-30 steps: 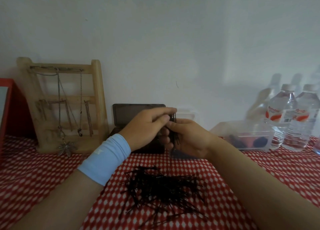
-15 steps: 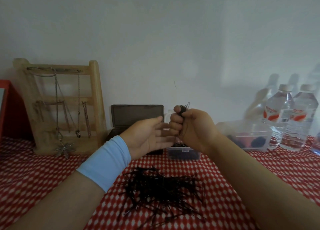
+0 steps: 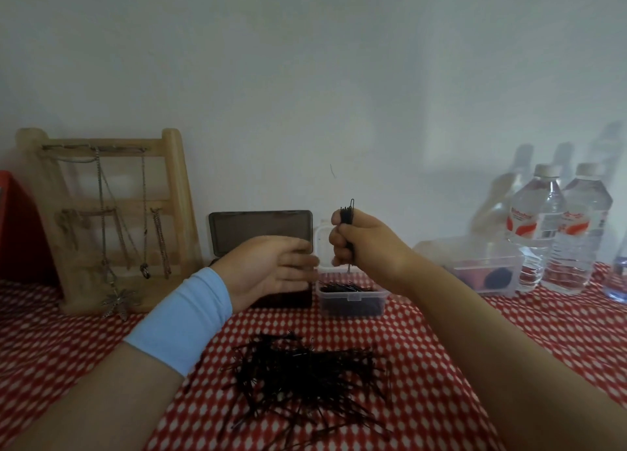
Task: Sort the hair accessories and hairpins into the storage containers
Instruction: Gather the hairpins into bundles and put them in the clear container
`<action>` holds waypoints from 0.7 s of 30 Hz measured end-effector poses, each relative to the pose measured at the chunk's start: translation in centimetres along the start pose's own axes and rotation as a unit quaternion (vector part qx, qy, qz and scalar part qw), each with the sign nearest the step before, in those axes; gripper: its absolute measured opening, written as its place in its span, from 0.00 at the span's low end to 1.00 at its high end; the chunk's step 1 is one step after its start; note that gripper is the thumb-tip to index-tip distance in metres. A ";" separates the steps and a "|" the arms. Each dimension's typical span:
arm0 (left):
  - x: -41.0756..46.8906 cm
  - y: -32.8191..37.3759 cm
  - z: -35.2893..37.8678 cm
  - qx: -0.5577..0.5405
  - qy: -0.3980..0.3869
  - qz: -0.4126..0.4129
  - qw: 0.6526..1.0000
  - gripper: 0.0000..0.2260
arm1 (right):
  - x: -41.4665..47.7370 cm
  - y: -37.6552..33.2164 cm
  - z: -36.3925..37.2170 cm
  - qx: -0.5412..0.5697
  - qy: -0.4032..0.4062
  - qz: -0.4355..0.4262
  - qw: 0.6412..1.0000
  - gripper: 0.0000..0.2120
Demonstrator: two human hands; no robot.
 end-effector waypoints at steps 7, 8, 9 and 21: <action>1.2 -0.6 -0.1 0.231 0.139 0.104 0.957 0.12 | 0.2 2.7 -1.8 -0.503 -0.076 0.130 0.851 0.14; 1.5 -0.9 -0.2 0.298 0.136 0.121 0.937 0.12 | 0.2 2.9 -2.0 -0.514 -0.091 0.144 0.841 0.17; 1.8 -1.1 -0.2 0.364 0.126 0.133 0.913 0.12 | 0.1 2.8 -2.3 -0.524 -0.106 0.151 0.831 0.19; 4.6 -4.2 1.1 0.733 -0.057 0.024 0.677 0.21 | -0.8 1.6 -4.8 -0.562 -0.134 0.154 0.801 0.17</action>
Point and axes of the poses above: each hand's wrist, its own x-axis towards the middle knuckle, its own z-axis out of the palm, y = z × x, the point moved 1 cm from there along x, towards the middle knuckle, and after that the axes turned 12 degrees about -y, right-handed, at the moved point
